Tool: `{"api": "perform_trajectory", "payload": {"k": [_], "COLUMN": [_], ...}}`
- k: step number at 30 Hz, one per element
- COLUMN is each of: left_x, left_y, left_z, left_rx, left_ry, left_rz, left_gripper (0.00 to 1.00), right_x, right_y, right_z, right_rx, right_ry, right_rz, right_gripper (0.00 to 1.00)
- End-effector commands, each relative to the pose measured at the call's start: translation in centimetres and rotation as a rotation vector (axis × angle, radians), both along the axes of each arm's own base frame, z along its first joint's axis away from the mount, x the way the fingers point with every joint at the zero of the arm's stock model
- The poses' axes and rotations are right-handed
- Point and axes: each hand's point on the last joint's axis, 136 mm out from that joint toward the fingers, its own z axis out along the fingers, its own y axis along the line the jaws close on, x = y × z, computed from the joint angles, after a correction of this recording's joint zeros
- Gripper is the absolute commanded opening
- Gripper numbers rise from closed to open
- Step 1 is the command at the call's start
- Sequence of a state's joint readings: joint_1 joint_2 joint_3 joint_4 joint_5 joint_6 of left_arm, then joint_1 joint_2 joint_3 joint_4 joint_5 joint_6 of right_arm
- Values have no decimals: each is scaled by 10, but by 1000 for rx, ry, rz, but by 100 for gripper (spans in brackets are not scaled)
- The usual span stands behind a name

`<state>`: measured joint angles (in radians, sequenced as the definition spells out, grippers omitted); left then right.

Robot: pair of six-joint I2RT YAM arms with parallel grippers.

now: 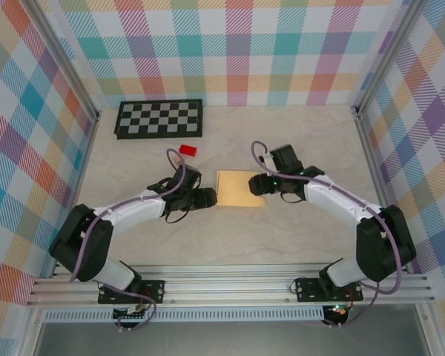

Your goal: Fold the paper box

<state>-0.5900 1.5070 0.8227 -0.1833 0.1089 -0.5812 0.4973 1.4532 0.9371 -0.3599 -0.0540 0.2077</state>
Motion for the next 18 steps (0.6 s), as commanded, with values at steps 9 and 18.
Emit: {"api": "perform_trajectory", "payload": {"k": [9, 18], "left_x": [38, 35], "left_y": [-42, -60], "left_z": [-3, -12], "left_rx": [-158, -193], "left_ry": [-150, -85], "left_rz": [-96, -126], "left_gripper": [75, 73], "right_x": [-7, -1], "right_y": [9, 22], "right_z": [-39, -42], "right_rx": [243, 314], "right_ry": [179, 228], "right_rz": [-140, -126], "right_gripper": [78, 74]}}
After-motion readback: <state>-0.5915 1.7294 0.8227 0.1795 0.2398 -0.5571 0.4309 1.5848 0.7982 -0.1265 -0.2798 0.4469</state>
